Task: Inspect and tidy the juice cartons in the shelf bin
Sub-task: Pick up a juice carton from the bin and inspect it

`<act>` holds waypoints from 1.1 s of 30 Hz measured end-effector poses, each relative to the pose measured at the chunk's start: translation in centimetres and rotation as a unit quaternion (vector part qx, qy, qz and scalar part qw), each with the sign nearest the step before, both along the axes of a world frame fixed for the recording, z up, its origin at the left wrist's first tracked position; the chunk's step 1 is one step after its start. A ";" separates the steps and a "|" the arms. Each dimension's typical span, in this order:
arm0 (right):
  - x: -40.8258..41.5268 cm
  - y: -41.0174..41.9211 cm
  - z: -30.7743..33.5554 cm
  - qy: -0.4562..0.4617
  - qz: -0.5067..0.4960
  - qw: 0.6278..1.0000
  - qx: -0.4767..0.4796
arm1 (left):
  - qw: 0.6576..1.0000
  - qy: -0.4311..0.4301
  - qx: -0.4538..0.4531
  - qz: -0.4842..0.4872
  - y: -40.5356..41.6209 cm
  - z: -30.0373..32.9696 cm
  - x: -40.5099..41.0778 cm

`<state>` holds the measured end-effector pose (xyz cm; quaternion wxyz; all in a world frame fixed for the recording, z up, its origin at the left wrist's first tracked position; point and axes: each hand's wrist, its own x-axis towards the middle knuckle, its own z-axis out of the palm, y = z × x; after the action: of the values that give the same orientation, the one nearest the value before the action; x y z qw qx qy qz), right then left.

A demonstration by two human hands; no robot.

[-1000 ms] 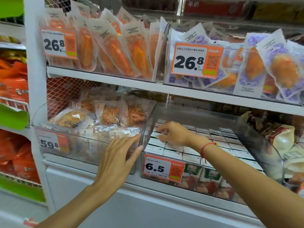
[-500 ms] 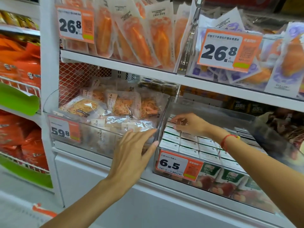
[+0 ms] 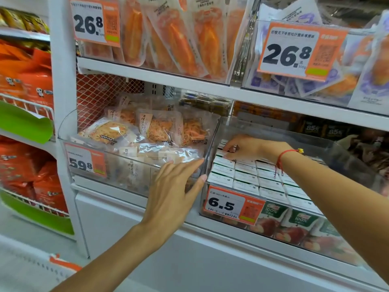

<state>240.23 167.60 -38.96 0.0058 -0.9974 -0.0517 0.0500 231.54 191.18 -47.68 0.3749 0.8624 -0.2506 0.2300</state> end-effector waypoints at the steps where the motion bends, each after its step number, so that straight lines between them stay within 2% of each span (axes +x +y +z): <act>1: -0.2 -0.1 -0.1 -0.012 0.008 1.000 0.010 | 1.000 0.000 0.001 0.000 0.0 0.0 0.0; 5: -2.1 -0.1 0.2 -0.084 0.009 0.989 0.125 | 1.000 -0.001 0.006 0.002 0.0 -0.2 0.0; 7: -3.7 0.1 0.3 -0.149 0.006 0.973 0.178 | 1.000 -0.001 0.010 -0.001 0.0 0.0 -0.1; 11: -7.8 0.9 0.7 -0.296 0.029 0.923 0.244 | 0.999 0.007 0.050 -0.005 0.1 0.9 -0.3; 14: -11.7 1.7 1.6 -0.354 0.048 0.882 0.307 | 0.997 0.029 0.077 -0.007 0.3 2.1 -0.7; 17: -16.1 2.4 1.9 -0.335 0.028 0.849 0.408 | 0.998 0.057 0.031 -0.006 -0.1 4.2 -2.3; 20: -20.1 3.2 1.2 -0.283 -0.006 0.822 0.494 | 0.986 0.133 -0.059 -0.076 -1.3 6.1 -5.3; 24: -23.2 4.6 -0.8 -0.208 -0.080 0.768 0.601 | 0.928 0.293 -0.104 -0.205 -3.2 6.6 -8.9; 27: -24.2 5.2 -2.0 -0.156 -0.118 0.715 0.672 | 0.890 0.364 -0.137 -0.237 -3.7 5.8 -10.2; 33: -25.5 5.6 -4.0 -0.117 -0.123 0.734 0.658 | 0.844 0.442 -0.145 -0.267 -1.6 4.0 -10.9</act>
<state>214.70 173.17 -42.96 0.6604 -0.7403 0.0512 -0.1147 220.64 189.61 -43.64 0.6137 0.7083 -0.2422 -0.2509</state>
